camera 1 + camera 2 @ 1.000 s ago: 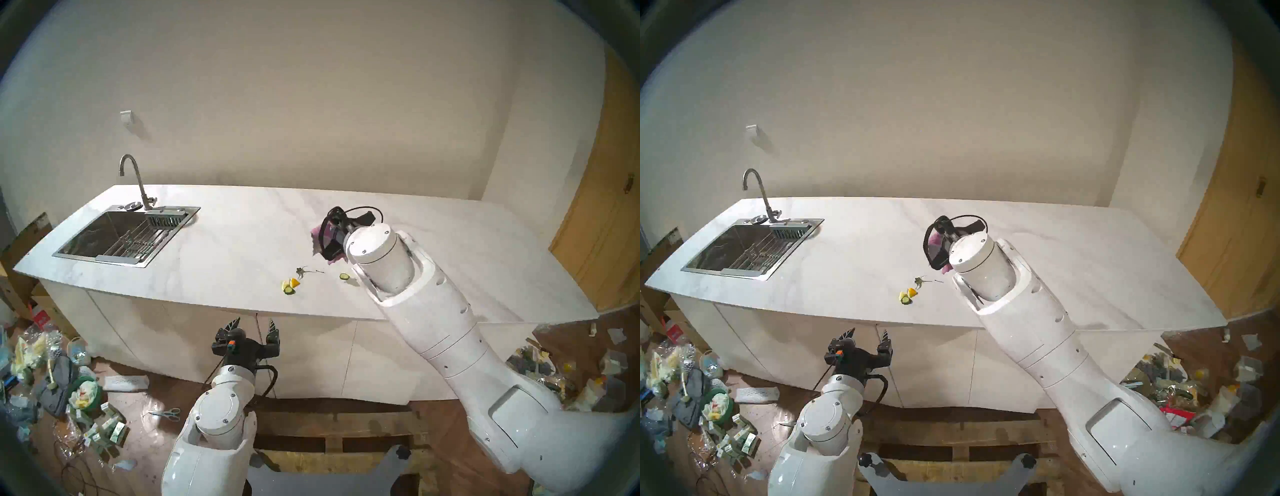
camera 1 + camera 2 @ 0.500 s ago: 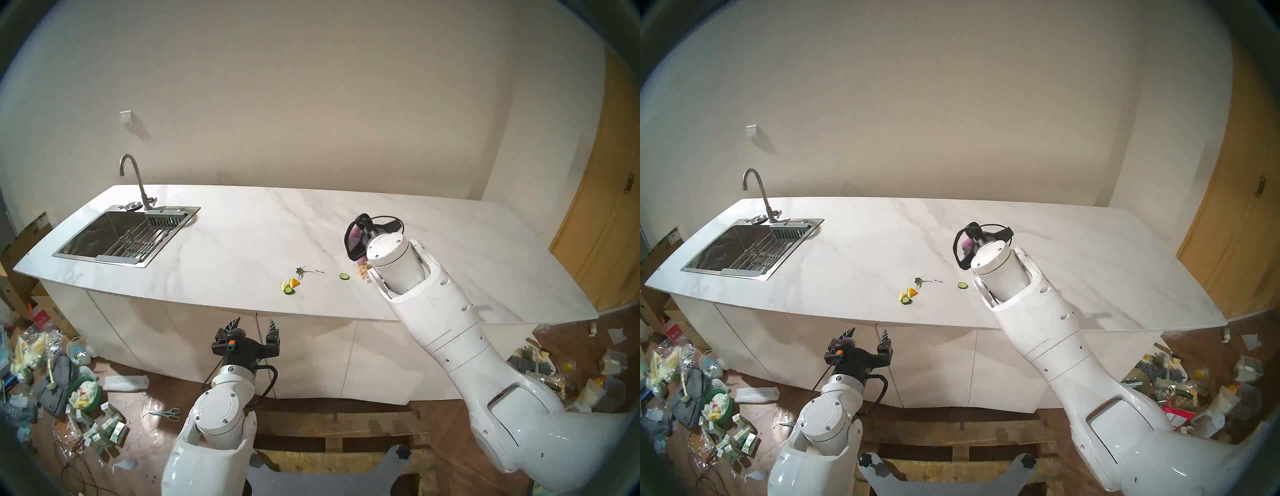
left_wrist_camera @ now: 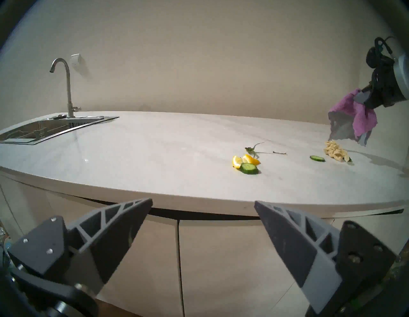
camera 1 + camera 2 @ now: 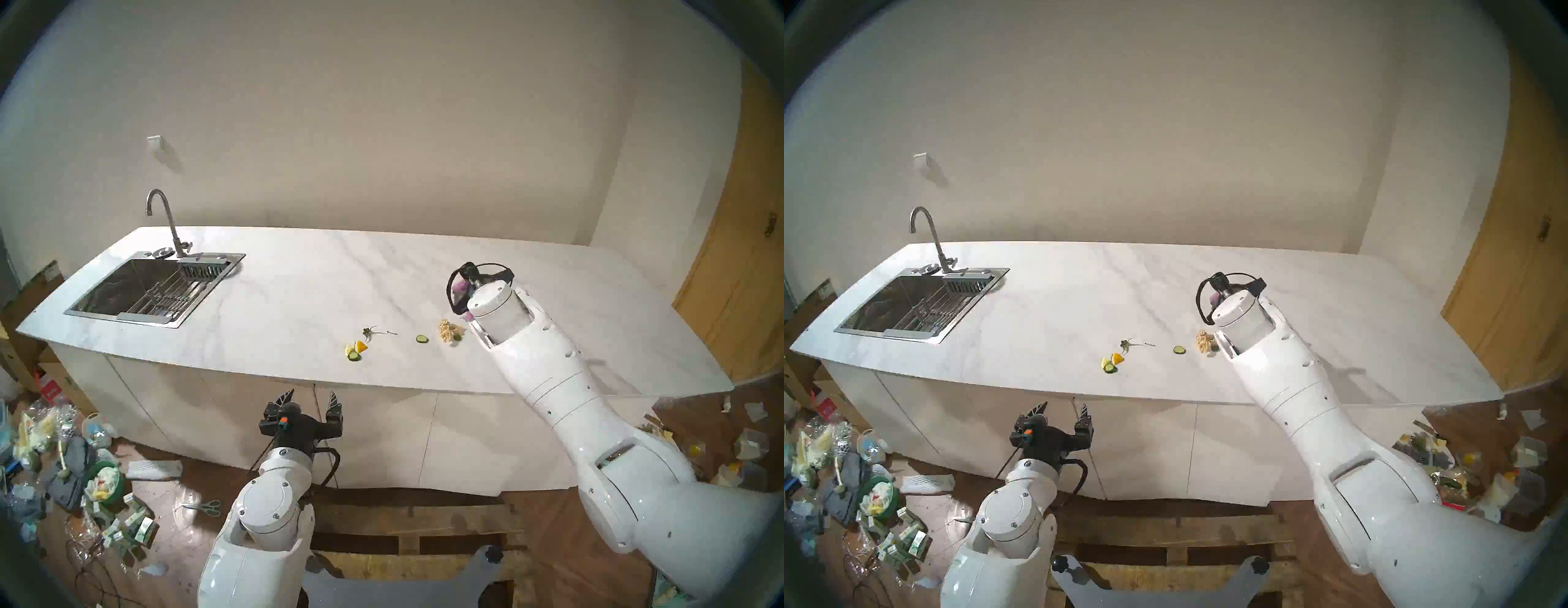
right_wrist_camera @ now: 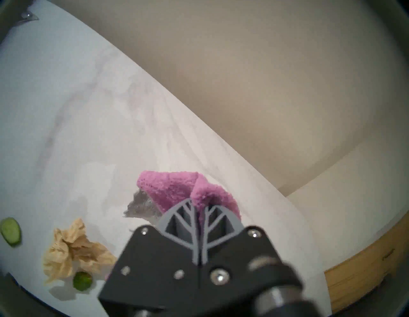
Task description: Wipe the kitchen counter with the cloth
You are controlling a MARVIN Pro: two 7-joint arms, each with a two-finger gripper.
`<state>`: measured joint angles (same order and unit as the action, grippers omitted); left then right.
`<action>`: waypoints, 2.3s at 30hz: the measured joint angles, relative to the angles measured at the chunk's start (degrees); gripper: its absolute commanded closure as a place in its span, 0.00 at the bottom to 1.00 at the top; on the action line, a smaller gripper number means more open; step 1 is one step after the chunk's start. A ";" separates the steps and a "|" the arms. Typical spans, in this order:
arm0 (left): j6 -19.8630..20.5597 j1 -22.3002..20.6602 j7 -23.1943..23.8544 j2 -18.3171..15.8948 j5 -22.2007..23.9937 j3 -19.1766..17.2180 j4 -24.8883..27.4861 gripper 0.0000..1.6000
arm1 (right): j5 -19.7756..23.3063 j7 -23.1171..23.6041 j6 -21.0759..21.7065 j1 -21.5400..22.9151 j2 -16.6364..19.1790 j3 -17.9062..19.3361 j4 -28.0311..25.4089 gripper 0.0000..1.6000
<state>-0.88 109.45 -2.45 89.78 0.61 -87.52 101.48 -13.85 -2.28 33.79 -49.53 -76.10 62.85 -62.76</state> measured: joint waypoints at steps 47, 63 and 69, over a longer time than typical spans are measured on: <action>0.00 0.02 -0.01 -0.03 0.05 0.01 0.05 0.00 | -4.45 13.85 -6.56 -4.81 2.51 -15.39 -3.73 1.00; 0.00 0.01 -0.02 -0.03 0.05 0.02 0.00 0.00 | -4.14 10.58 0.07 -5.85 -5.23 -20.15 -7.08 1.00; 0.00 0.01 -0.02 -0.03 0.05 0.02 0.00 0.00 | -3.98 8.97 2.16 -5.25 -8.72 -21.84 -6.02 1.00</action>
<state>-0.88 109.46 -2.47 89.76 0.66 -87.50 101.48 -17.82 6.69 35.95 -54.78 -84.82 41.01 -68.78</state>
